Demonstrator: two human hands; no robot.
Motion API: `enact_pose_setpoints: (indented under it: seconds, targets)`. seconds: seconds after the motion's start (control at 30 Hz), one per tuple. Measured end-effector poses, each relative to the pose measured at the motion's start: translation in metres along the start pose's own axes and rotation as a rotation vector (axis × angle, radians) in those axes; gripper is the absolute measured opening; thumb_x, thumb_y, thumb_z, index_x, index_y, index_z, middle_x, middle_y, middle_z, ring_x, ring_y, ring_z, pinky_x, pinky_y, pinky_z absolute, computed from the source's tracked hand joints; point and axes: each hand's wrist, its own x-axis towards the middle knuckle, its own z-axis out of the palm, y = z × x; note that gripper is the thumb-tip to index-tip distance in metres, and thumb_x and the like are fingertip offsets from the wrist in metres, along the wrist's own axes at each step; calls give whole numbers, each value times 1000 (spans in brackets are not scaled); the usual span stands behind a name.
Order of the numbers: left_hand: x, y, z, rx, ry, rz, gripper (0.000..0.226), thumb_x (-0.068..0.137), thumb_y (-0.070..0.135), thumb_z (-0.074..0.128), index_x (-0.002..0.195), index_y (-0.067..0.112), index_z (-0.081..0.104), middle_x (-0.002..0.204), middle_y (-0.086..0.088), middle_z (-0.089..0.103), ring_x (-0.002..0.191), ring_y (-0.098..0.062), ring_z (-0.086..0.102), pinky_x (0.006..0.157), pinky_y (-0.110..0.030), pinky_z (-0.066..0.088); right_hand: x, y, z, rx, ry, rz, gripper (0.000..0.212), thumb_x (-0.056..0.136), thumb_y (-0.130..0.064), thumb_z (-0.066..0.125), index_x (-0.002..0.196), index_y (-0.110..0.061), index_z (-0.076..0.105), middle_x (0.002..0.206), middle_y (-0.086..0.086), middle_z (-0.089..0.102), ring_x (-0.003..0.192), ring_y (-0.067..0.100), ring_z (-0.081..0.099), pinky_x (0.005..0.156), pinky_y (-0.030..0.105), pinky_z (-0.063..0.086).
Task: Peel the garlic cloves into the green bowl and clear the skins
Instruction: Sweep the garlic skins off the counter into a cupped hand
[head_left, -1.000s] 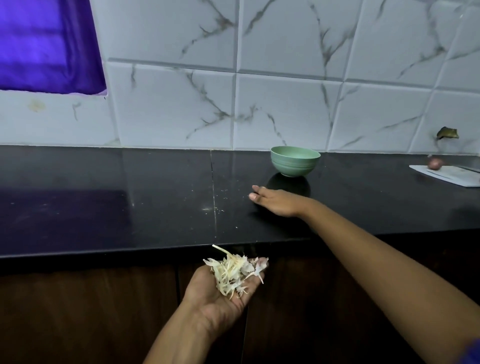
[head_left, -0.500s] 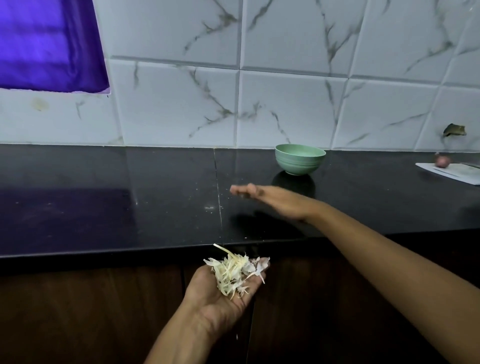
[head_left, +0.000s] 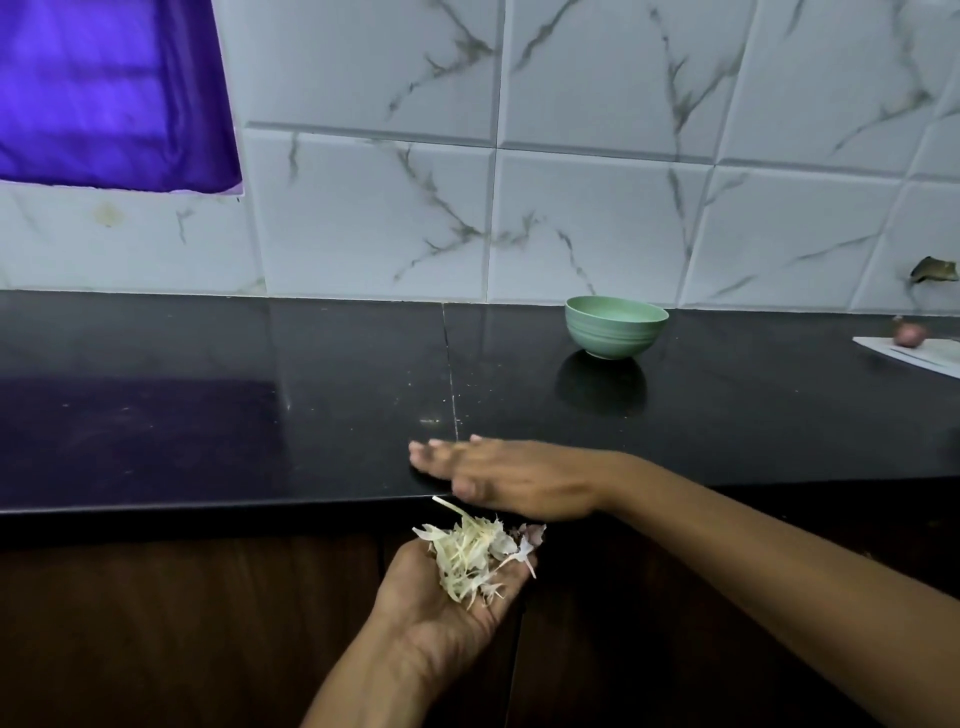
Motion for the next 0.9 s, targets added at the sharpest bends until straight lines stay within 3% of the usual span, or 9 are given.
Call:
enact_pose_setpoints:
  seconds: [0.1,0.2,0.3,0.4,0.5,0.63,0.73,0.8,0.9]
  targets:
    - [0,0,-3,15,17,13,52,98,20,30,85,-13,68,91,-30,69,68,-39,70,60,-34,56,-29,-14,-1,238,-7,-64,83,82,-69,6,149,-23,25,156,-13,18,141,-6,12,117,18,3]
    - [0,1,-4,16,56,12,47,100,20,29,102,-15,60,97,-34,67,69,-42,70,71,-43,51,-46,-8,-6,452,132,54,76,84,-64,9,144,-27,39,150,-18,32,140,-3,23,116,21,13]
    - [0,0,-4,22,98,16,46,99,19,28,104,-16,59,96,-36,66,68,-43,70,70,-47,49,-52,-1,-6,296,298,275,88,73,-78,6,145,-36,33,149,-22,24,138,-6,17,105,4,10]
    - [1,0,-6,12,94,16,44,99,19,30,104,-12,60,91,-32,68,66,-39,70,66,-43,54,-56,-13,14,117,196,216,87,76,-74,3,149,-31,22,153,-19,10,136,-13,2,115,14,-2]
    - [1,0,-6,1,89,18,45,100,21,30,98,-12,61,87,-32,68,63,-40,70,56,-42,56,-62,-22,16,382,119,58,75,84,-67,2,144,-36,33,152,-22,22,139,-11,14,117,19,4]
    - [-4,-1,-4,8,92,12,47,99,18,28,106,-16,58,101,-35,66,71,-43,70,66,-51,51,-37,5,-21,519,382,246,69,84,-66,6,133,-42,48,146,-21,37,138,1,27,114,30,13]
    - [-6,-1,-4,-8,81,14,47,100,18,27,104,-17,59,100,-36,66,69,-44,70,59,-54,53,6,38,-42,357,400,388,66,92,-63,16,141,-29,42,151,-8,33,142,9,25,113,27,11]
    - [-8,-1,-1,-14,81,25,47,100,17,27,98,-18,59,95,-36,66,65,-44,69,54,-53,53,28,53,-42,262,296,404,61,98,-55,19,148,-22,29,156,-3,21,144,12,16,115,26,8]
    - [-9,-2,1,-20,78,40,48,100,17,27,92,-17,59,86,-36,67,60,-43,69,49,-52,53,57,57,-34,125,134,400,60,100,-50,15,151,-18,11,159,0,1,146,14,1,117,37,-3]
